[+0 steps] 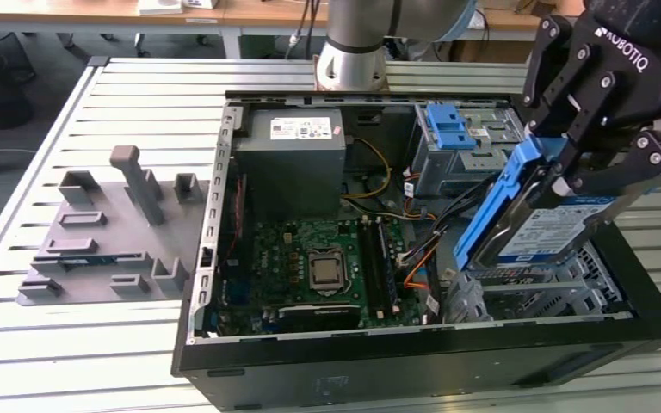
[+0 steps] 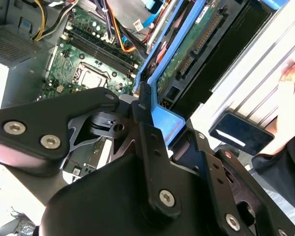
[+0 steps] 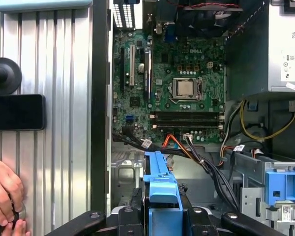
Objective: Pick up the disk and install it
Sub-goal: 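Insert the disk into the insertion slot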
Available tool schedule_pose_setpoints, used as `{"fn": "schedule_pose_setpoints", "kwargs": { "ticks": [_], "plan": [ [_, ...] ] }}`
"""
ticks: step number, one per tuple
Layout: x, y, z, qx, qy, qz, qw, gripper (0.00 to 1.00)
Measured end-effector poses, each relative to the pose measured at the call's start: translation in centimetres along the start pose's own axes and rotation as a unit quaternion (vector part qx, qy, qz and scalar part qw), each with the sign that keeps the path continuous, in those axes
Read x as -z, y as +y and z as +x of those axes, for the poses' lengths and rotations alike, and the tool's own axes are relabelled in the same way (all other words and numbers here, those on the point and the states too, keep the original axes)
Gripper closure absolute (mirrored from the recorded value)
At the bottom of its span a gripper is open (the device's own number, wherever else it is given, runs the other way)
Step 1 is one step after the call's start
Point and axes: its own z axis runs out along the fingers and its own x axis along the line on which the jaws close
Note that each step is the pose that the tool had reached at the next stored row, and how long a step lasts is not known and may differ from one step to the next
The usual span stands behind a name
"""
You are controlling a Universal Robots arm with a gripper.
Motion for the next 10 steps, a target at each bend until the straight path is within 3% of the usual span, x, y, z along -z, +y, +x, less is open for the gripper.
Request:
{"fn": "schedule_pose_setpoints", "kwargs": {
  "ticks": [10],
  "plan": [
    [-0.46,-1.28,0.00,0.001,0.0001,0.0000,1.0000,0.63]
  ]
}}
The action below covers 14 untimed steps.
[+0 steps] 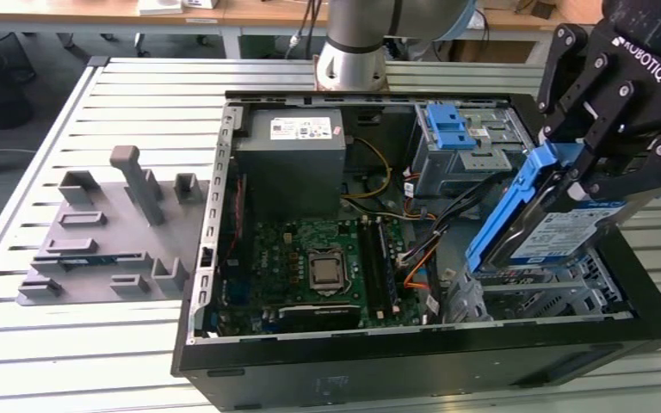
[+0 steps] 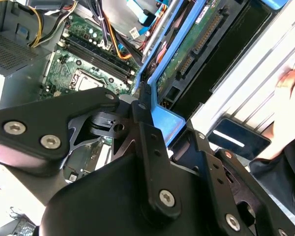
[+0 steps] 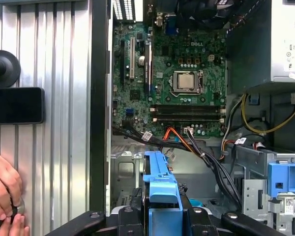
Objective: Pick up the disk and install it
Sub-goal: 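Insert the disk into the insertion slot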
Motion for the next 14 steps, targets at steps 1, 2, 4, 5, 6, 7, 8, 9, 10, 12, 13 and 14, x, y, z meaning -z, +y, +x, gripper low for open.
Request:
{"fn": "schedule_pose_setpoints", "kwargs": {
  "ticks": [1,2,4,5,6,7,8,9,10,12,13,14],
  "plan": [
    [0.00,0.00,0.00,0.000,0.0000,0.0000,1.0000,0.63],
    [0.00,0.00,0.00,0.000,0.0000,0.0000,1.0000,0.63],
    [-0.03,-0.32,0.00,0.000,0.0000,0.0000,1.0000,0.63],
    [-0.03,-0.32,0.00,0.000,0.0001,0.0000,1.0000,0.63],
    [-0.04,-0.32,0.01,0.000,0.0001,0.0000,1.0000,0.63],
    [-0.07,-0.32,0.00,0.000,0.0001,0.0001,1.0000,0.63],
    [-0.11,-0.33,0.00,0.000,0.0001,0.0005,1.0000,0.63],
    [-0.17,-0.33,0.00,0.000,0.0001,0.0012,1.0000,0.63],
    [-0.24,-0.36,0.01,0.000,0.0001,0.0018,1.0000,0.63],
    [-0.35,-0.45,0.01,0.000,0.0001,0.0025,1.0000,0.63],
    [-0.40,-0.47,0.01,0.000,0.0001,0.0031,1.0000,0.63],
    [-0.45,-0.49,0.01,0.000,0.0001,0.0038,1.0000,0.63]
  ]
}}
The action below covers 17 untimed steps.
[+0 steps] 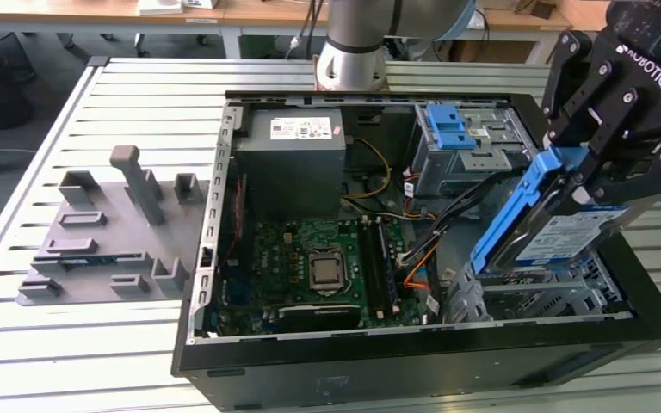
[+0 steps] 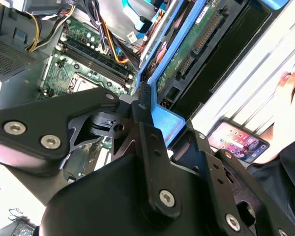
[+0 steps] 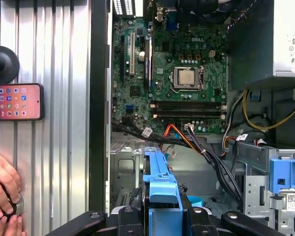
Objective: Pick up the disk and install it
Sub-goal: 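Insert the disk into the insertion slot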
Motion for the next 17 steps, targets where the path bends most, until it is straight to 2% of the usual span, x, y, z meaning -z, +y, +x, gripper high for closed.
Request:
{"fn": "schedule_pose_setpoints", "kwargs": {
  "ticks": [6,17],
  "plan": [
    [-0.16,-0.36,0.00,0.000,0.0000,0.0014,1.0000,0.63],
    [-0.62,-0.38,0.26,-0.005,0.0000,0.0016,1.0000,0.63]
  ]
}}
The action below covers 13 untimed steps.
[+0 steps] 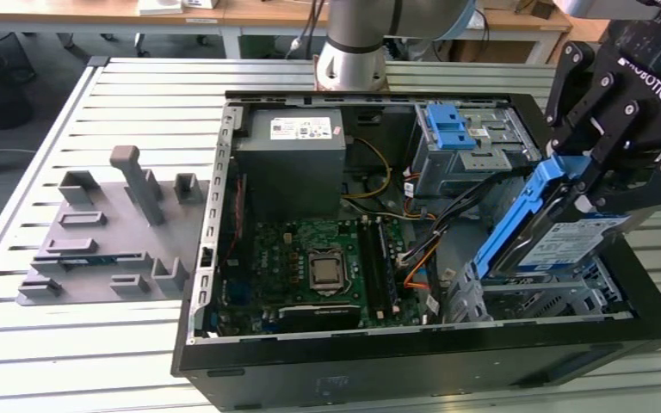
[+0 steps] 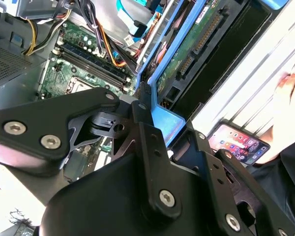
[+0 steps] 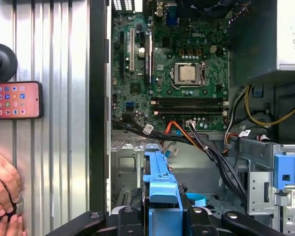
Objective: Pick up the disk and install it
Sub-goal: 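Insert the disk into the insertion slot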
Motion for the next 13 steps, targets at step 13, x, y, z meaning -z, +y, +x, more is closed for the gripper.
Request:
{"fn": "schedule_pose_setpoints", "kwargs": {
  "ticks": [13],
  "plan": [
    [-0.77,-0.01,0.39,0.000,-0.0004,0.0000,1.0000,0.63]
  ]
}}
